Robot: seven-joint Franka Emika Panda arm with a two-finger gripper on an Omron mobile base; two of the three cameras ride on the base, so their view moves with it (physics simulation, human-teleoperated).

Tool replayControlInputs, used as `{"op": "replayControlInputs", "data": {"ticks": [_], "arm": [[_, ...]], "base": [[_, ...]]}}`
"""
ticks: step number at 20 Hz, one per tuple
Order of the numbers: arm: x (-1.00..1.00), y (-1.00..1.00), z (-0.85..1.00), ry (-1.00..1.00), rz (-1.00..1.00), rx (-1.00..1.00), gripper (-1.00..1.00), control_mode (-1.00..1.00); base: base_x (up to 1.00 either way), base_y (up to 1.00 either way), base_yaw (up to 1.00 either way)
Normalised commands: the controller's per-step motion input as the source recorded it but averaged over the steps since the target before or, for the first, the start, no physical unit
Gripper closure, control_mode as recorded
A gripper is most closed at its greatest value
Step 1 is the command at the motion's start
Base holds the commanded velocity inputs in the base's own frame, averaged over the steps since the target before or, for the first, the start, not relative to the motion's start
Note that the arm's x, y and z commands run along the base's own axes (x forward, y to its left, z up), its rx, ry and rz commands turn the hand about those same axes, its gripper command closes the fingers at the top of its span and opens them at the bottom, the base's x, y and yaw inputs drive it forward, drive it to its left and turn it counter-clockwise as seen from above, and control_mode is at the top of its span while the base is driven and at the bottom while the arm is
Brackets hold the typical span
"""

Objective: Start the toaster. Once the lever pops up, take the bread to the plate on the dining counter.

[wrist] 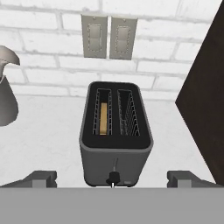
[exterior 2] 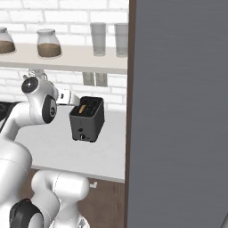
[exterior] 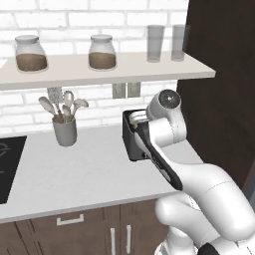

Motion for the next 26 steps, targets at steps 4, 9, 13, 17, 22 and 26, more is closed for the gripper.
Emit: {"op": "replayControlInputs", "data": {"ticks": [4, 9, 13, 17, 22, 26], "arm": [[0.00, 0.00, 0.00, 0.00, 0.00, 0.00, -1.00, -1.00], [0.00, 0.00, 0.00, 0.00, 0.00, 0.00, -1.00, -1.00], [0.00, 0.00, 0.00, 0.00, 0.00, 0.00, -1.00, -1.00], [0.00, 0.00, 0.00, 0.00, 0.00, 0.00, -1.00, -1.00], [0.00, 0.00, 0.00, 0.00, 0.00, 0.00, -1.00, -1.00], [0.00, 0.00, 0.00, 0.00, 0.00, 0.00, -1.00, -1.00]], "base": [[0.00, 0.00, 0.00], [0.00, 0.00, 0.00], [0.00, 0.00, 0.00], [0.00, 0.00, 0.00], [0.00, 0.00, 0.00], [0.00, 0.00, 0.00]]}}
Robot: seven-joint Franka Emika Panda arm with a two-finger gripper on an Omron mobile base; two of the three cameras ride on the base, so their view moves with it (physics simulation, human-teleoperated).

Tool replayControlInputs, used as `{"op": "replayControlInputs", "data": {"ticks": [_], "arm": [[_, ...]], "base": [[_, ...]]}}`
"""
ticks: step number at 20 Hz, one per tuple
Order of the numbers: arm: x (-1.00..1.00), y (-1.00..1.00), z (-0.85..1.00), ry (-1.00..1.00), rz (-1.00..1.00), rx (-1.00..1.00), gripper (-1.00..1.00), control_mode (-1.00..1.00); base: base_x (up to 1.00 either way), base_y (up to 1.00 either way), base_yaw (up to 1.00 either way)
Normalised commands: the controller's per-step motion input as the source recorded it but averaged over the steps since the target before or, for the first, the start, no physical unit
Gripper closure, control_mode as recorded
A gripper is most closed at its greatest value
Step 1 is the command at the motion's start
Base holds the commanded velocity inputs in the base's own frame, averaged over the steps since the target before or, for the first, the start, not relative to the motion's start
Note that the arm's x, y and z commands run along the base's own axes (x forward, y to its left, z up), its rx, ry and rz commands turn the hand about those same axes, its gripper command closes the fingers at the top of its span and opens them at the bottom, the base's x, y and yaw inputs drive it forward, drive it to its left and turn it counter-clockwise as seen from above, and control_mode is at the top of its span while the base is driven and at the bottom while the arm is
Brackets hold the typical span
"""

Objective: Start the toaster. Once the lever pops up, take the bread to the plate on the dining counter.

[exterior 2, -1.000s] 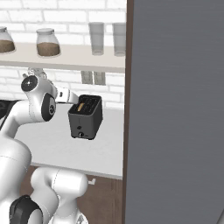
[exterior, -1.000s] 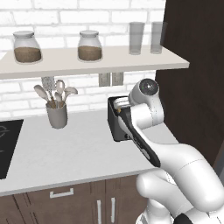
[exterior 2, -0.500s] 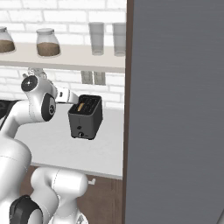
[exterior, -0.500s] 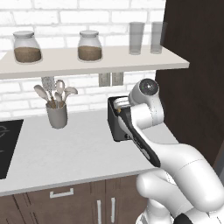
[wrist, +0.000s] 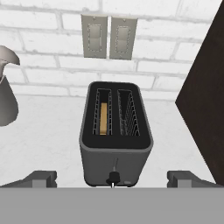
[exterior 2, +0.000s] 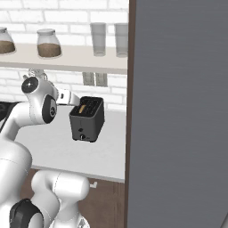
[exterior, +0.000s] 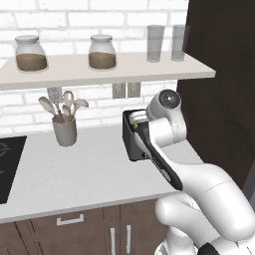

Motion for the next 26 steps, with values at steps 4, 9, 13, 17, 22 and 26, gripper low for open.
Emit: {"op": "replayControlInputs", "data": {"ticks": [4, 9, 13, 17, 22, 26], "arm": [[0.00, 0.00, 0.00, 0.00, 0.00, 0.00, -1.00, -1.00], [0.00, 0.00, 0.00, 0.00, 0.00, 0.00, -1.00, -1.00], [0.00, 0.00, 0.00, 0.00, 0.00, 0.00, -1.00, -1.00], [0.00, 0.00, 0.00, 0.00, 0.00, 0.00, -1.00, -1.00], [0.00, 0.00, 0.00, 0.00, 0.00, 0.00, -1.00, -1.00], [0.00, 0.00, 0.00, 0.00, 0.00, 0.00, -1.00, -1.00]], "base": [[0.00, 0.00, 0.00], [0.00, 0.00, 0.00], [0.00, 0.00, 0.00], [0.00, 0.00, 0.00], [0.00, 0.00, 0.00], [0.00, 0.00, 0.00]]}}
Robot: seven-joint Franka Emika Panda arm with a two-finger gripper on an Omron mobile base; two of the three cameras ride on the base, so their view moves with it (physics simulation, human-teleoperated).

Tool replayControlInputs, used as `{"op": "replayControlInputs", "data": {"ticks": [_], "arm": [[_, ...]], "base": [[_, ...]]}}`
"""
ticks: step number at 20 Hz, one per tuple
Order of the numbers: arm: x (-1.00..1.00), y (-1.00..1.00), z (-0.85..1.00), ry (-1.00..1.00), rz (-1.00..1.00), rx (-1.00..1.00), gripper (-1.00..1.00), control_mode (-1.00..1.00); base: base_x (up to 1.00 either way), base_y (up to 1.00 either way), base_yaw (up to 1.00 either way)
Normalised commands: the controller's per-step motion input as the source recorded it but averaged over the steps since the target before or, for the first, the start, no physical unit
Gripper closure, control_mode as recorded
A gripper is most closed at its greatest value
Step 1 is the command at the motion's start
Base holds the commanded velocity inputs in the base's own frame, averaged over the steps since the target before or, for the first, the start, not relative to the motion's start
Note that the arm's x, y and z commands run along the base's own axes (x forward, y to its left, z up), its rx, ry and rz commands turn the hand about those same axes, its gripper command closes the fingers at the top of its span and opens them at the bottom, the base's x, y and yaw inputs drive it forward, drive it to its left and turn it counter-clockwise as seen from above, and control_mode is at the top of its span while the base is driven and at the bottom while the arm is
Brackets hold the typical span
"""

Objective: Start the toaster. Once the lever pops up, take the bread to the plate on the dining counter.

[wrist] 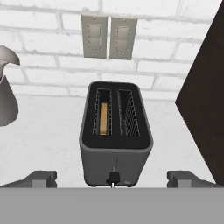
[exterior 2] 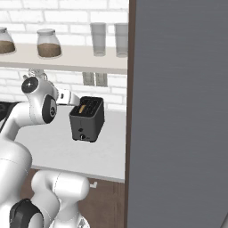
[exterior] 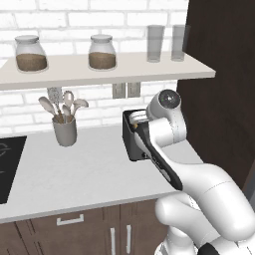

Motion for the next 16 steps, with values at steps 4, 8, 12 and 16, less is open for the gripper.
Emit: {"op": "replayControlInputs", "data": {"ticks": [4, 8, 12, 16], "arm": [[0.00, 0.00, 0.00, 0.00, 0.00, 0.00, -1.00, -1.00], [0.00, 0.00, 0.00, 0.00, 0.00, 0.00, -1.00, -1.00], [0.00, 0.00, 0.00, 0.00, 0.00, 0.00, -1.00, -1.00], [0.00, 0.00, 0.00, 0.00, 0.00, 0.00, -1.00, -1.00]], "base": [[0.00, 0.00, 0.00], [0.00, 0.00, 0.00], [0.00, 0.00, 0.00], [0.00, 0.00, 0.00]]}}
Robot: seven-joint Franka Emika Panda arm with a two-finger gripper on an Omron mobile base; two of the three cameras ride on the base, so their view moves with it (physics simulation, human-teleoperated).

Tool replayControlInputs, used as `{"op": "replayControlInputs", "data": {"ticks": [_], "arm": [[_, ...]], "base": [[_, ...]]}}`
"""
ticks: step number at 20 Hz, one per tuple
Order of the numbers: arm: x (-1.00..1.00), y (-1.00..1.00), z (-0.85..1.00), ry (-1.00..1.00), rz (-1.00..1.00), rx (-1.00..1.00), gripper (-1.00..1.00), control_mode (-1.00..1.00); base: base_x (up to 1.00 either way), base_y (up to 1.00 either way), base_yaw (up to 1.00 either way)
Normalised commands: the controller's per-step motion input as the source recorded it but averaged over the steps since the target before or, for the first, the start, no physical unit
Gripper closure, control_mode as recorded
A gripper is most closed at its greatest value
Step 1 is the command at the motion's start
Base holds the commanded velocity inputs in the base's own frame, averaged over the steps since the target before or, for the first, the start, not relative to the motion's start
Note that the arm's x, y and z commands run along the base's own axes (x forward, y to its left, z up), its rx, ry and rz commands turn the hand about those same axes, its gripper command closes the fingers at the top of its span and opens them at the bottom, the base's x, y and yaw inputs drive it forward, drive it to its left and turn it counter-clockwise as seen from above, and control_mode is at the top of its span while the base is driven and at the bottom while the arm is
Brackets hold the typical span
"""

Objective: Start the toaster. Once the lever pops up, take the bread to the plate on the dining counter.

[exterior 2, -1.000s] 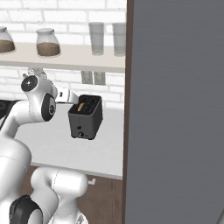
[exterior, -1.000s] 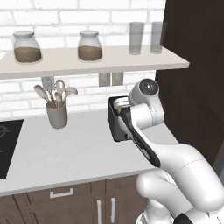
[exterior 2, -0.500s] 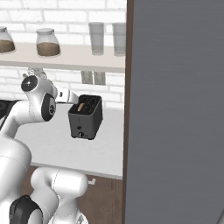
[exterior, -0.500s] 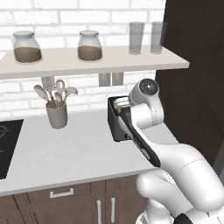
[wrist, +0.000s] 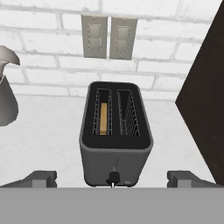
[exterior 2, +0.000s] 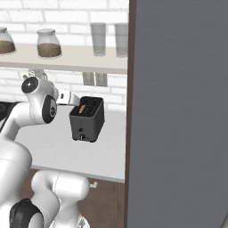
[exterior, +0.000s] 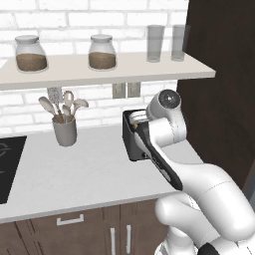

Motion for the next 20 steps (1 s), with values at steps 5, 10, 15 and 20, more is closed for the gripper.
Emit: {"op": "replayControlInputs", "data": {"ticks": [5, 10, 15, 20], "arm": [[0.00, 0.00, 0.00, 0.00, 0.00, 0.00, -1.00, -1.00], [0.00, 0.00, 0.00, 0.00, 0.00, 0.00, -1.00, -1.00], [0.00, 0.00, 0.00, 0.00, 0.00, 0.00, -1.00, -1.00], [0.00, 0.00, 0.00, 0.00, 0.00, 0.00, -1.00, -1.00]], "base": [[0.00, 0.00, 0.00], [0.00, 0.00, 0.00], [0.00, 0.00, 0.00], [0.00, 0.00, 0.00]]}}
